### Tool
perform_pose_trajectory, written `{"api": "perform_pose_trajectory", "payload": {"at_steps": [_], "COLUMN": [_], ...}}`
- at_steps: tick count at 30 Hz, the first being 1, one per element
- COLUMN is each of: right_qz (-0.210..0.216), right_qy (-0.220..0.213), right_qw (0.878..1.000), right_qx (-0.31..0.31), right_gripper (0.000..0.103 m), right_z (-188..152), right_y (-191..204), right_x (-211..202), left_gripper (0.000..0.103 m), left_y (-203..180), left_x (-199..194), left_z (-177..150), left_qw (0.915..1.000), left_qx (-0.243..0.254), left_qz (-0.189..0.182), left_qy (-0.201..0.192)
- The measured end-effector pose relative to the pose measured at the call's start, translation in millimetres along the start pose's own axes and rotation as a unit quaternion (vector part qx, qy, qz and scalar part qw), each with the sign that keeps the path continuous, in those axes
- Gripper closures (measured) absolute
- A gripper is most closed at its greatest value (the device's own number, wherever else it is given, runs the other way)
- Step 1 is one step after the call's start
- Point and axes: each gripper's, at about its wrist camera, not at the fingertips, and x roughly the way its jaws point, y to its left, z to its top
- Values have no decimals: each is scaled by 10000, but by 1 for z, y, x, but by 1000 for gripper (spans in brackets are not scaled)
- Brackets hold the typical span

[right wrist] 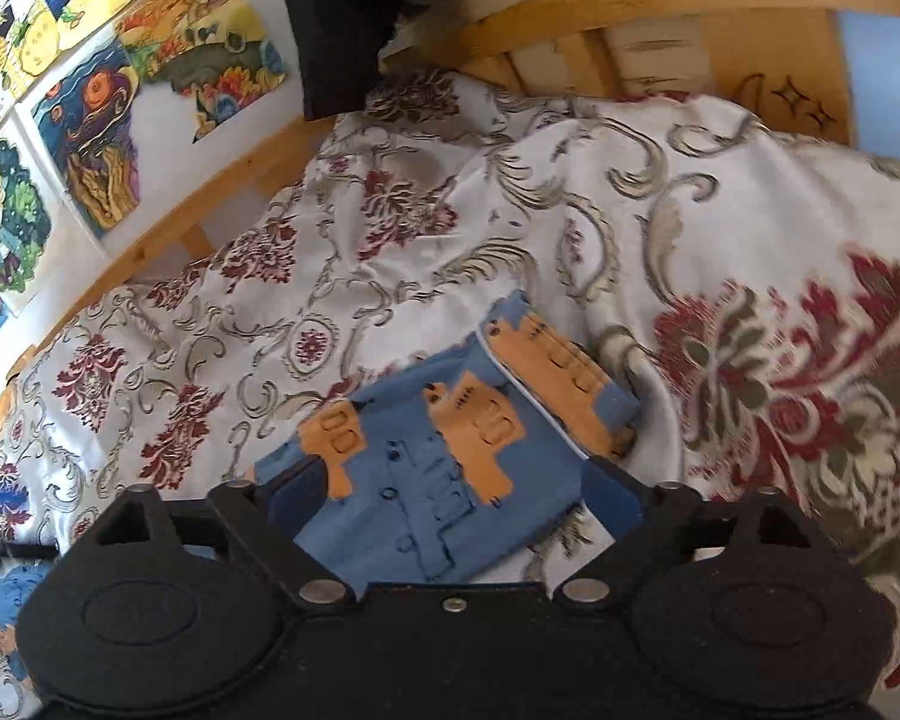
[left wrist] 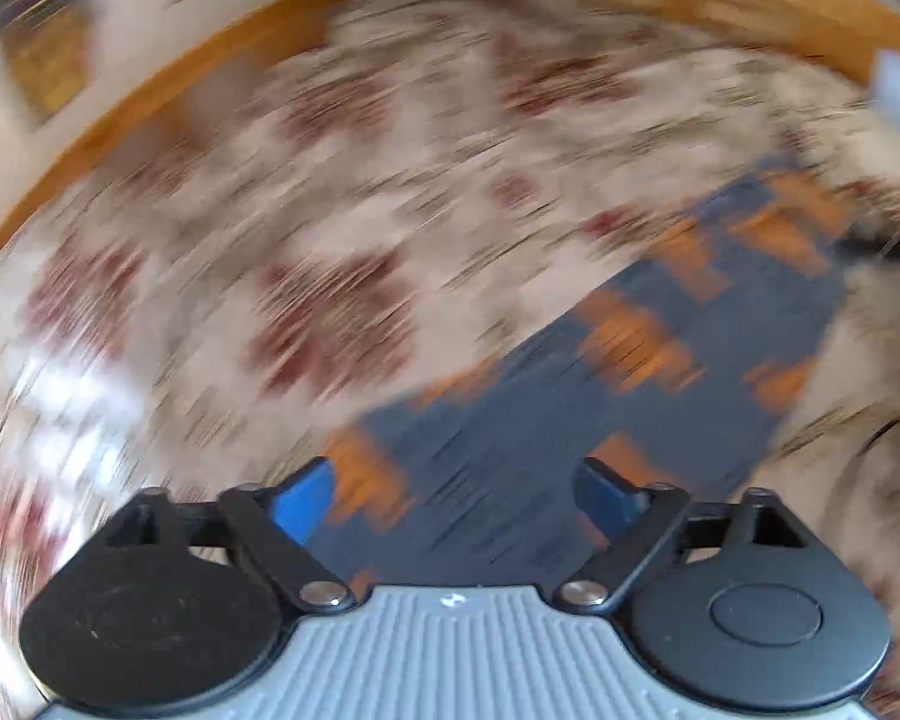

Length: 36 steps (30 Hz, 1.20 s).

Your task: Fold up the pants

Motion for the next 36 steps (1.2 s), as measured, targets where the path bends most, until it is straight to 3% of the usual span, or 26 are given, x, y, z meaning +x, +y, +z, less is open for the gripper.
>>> {"api": "perform_pose_trajectory", "payload": {"at_steps": [3, 6, 10, 12, 13, 17, 18, 20, 23, 26, 29, 32, 36], "right_qz": [38, 12, 415, 573, 616, 459, 379, 358, 389, 163, 147, -39, -480], "right_qy": [-101, -99, 140, 317, 341, 360, 374, 394, 460, 528, 438, 322, -2], "right_qw": [9998, 9977, 9882, 9837, 9816, 9777, 9774, 9760, 9760, 9769, 9786, 9891, 9988], "right_qx": [156, 678, 1471, 1672, 1773, 2018, 2045, 2110, 2095, 2062, 2007, 1438, -58], "right_gripper": [9, 9, 11, 18, 20, 44, 52, 57, 61, 87, 88, 89, 89], "right_z": [3, 12, 19, 22, 23, 24, 24, 23, 23, 22, 21, 22, 19], "right_y": [-12, -33, -59, -68, -73, -85, -86, -90, -89, -87, -85, -69, -29], "right_x": [0, 9, 20, 26, 27, 31, 33, 34, 40, 44, 39, 33, 25], "left_gripper": [0, 0, 0, 1, 6, 12, 12, 12, 11, 7, 7, 8, 8], "left_y": [-42, -86, -139, -161, -168, -186, -186, -182, -173, -168, -168, -163, -150], "left_x": [11, 37, 88, 118, 131, 170, 176, 186, 198, 203, 199, 186, 160], "left_z": [67, 120, 170, 188, 194, 206, 208, 210, 211, 205, 198, 194, 187], "left_qw": [9961, 9861, 9768, 9661, 9600, 9301, 9256, 9210, 9209, 9274, 9325, 9405, 9521], "left_qx": [845, 1649, 1966, 2257, 2428, 2953, 2927, 2828, 2662, 2460, 2380, 2264, 1919], "left_qz": [-178, -209, -756, -1198, -1355, -2181, -2401, -2672, -2827, -2803, -2710, -2529, -2373], "left_qy": [187, 14, -395, -364, -328, -115, -15, 182, 341, 302, 212, 165, 204]}}
